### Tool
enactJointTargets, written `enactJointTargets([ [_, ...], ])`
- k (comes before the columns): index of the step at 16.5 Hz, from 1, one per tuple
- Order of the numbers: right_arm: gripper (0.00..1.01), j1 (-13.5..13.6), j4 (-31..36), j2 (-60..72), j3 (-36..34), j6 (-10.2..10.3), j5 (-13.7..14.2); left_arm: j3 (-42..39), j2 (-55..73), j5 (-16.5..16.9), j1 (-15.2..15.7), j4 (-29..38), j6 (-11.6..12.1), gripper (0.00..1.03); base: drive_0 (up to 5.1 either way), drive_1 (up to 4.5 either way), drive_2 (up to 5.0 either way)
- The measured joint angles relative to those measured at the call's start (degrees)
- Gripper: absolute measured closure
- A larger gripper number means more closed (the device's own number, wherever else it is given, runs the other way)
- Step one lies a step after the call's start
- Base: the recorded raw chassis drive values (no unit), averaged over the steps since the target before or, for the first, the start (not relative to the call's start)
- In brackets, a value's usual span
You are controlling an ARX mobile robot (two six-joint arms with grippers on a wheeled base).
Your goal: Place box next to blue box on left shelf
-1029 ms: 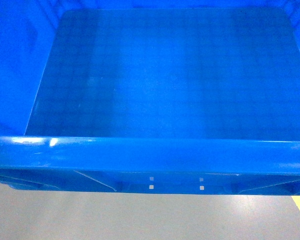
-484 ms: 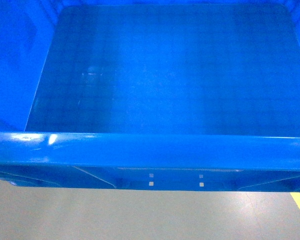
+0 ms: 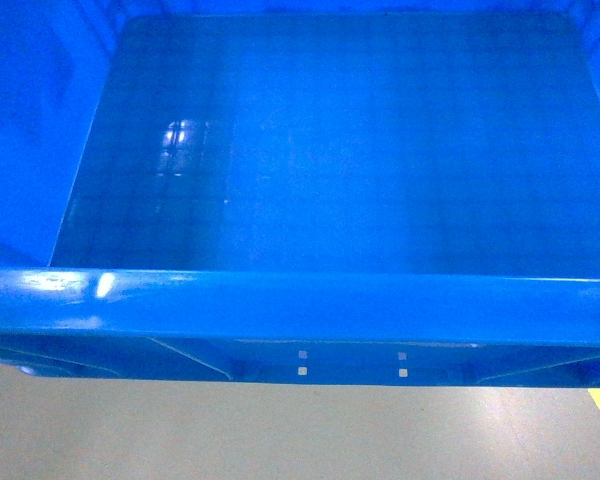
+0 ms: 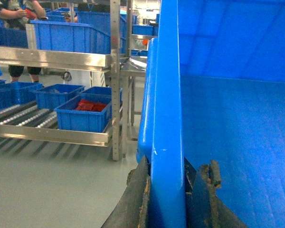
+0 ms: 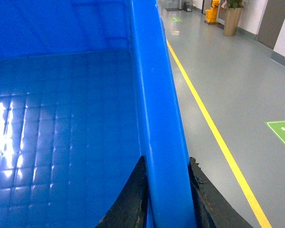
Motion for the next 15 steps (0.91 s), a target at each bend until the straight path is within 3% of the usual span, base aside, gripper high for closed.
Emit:
enactJointTargets([
  [15, 0.86, 0.00, -0.09, 0.00, -0.02, -0.02, -0.04, 0.00, 0.02, 0.00, 0.00, -0.13, -0.09, 0.93, 0.0, 4.10, -4.1],
])
